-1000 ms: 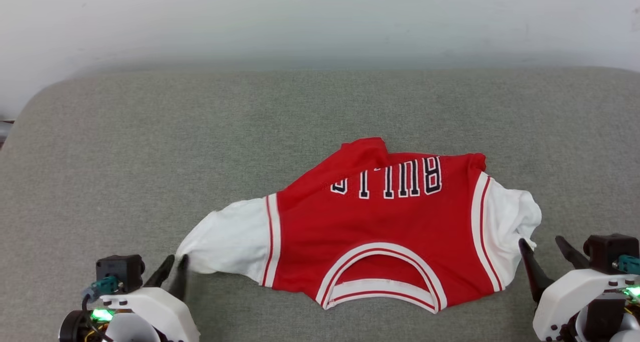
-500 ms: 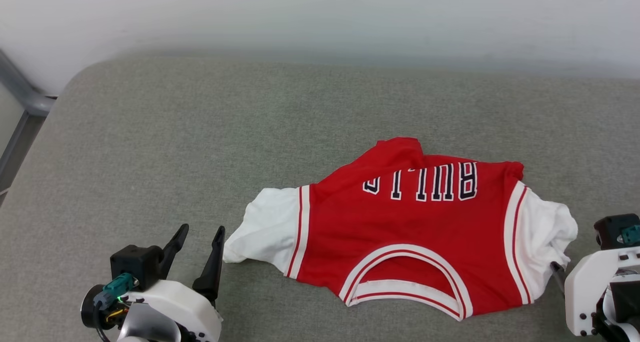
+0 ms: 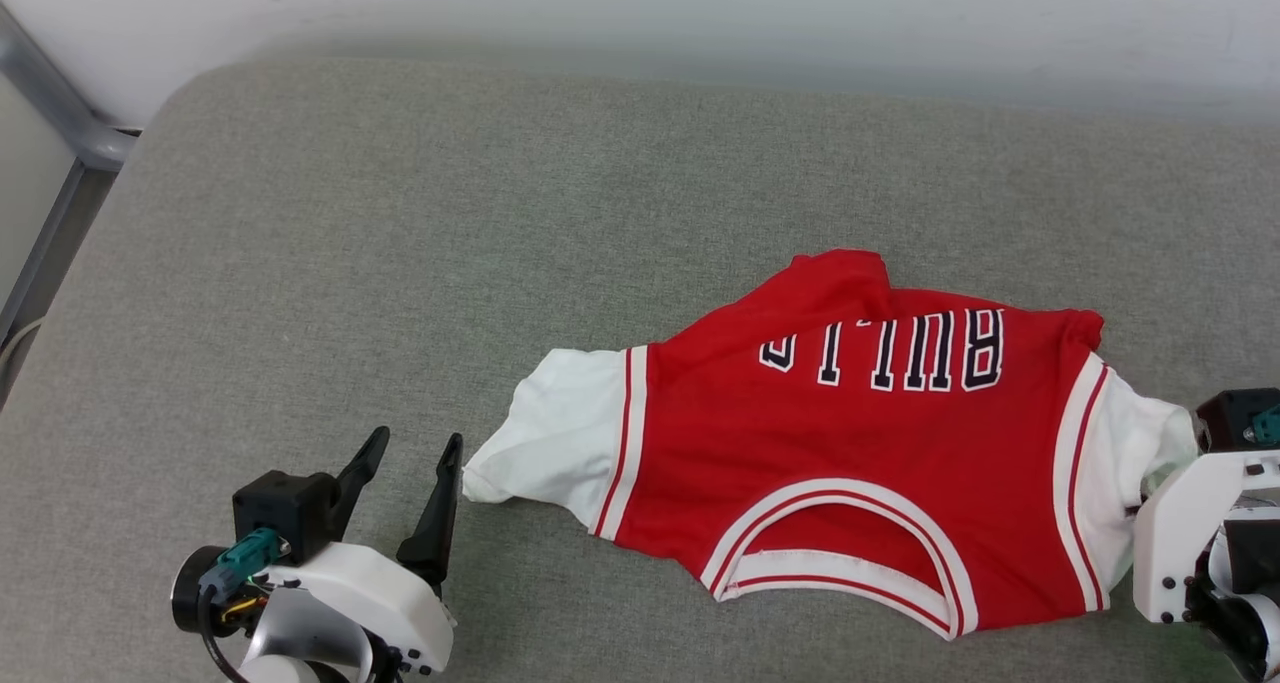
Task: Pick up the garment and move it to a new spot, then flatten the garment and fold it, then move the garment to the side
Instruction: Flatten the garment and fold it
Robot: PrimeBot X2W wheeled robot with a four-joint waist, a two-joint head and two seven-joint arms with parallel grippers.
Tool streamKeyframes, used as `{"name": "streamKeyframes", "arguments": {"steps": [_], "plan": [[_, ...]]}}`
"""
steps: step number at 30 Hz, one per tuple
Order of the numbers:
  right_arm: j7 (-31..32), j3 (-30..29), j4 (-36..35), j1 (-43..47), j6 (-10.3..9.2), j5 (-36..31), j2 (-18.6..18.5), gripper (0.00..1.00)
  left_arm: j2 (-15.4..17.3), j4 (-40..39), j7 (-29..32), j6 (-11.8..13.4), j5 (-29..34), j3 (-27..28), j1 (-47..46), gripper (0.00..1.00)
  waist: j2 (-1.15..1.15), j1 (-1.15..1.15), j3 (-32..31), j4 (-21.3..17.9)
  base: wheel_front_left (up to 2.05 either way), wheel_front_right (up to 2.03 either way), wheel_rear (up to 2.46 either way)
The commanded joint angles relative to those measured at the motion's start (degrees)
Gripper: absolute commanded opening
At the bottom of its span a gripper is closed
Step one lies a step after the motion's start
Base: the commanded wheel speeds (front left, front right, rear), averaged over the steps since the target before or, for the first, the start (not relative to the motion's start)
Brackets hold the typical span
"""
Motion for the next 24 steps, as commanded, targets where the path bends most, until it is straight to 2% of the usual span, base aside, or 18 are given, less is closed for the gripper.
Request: {"name": "streamKeyframes", "arguments": {"steps": [1, 7, 14, 17, 18, 19, 24], "plan": [[-0.11, -0.63, 0.98, 0.53, -0.10, 0.65, 0.30, 0.00, 0.12, 0.10, -0.11, 0.10, 0.19, -0.04, -0.58, 1.00, 0.00, 0.00, -0.16, -0.14, 0.00, 0.00, 0.00], [0.29, -3.67, -2.52, 1.43, -0.09, 2.51, 0.08, 0.00, 0.40, 0.79, -0.25, 0.47, 0.22, -0.29, 0.15, 1.00, 0.00, 0.00, -1.45, -2.00, 0.00, 0.00, 0.00], [4.87, -8.47, -7.56, 3.37, -0.09, 4.73, -2.80, 0.00, 0.50, 1.26, -0.67, 0.53, 0.10, -0.55, -0.43, 1.00, 0.00, 0.00, -1.66, -3.60, 0.00, 0.00, 0.00], [7.08, -10.94, -6.99, 3.11, -0.08, 5.98, -2.42, 0.00, 0.51, 1.47, -0.76, 0.38, 0.14, -0.84, -0.95, 1.00, 0.00, 0.00, -1.18, -3.77, 0.00, 0.00, 0.00], [7.52, -11.87, -6.81, 2.90, -0.09, 5.43, -2.48, 0.36, 0.51, 1.58, -0.85, 0.34, 0.13, -0.87, -1.05, 1.00, 0.00, 0.00, -1.00, -3.79, 0.00, 0.00, 0.00], [7.49, -12.77, -6.44, 2.78, -0.09, 4.21, -2.89, 1.00, 0.50, 1.72, -0.94, 0.28, 0.12, -0.96, -1.18, 1.00, 0.00, 0.00, -0.87, -3.77, 0.00, 0.00, 0.00], [2.83, -14.25, -4.14, 1.50, -0.08, -1.83, -4.23, 1.00, 0.45, 2.59, -1.13, 0.24, 0.01, -1.25, -1.64, 1.00, 0.00, 0.00, -0.97, -3.72, 0.00, 0.00, 0.00]]}}
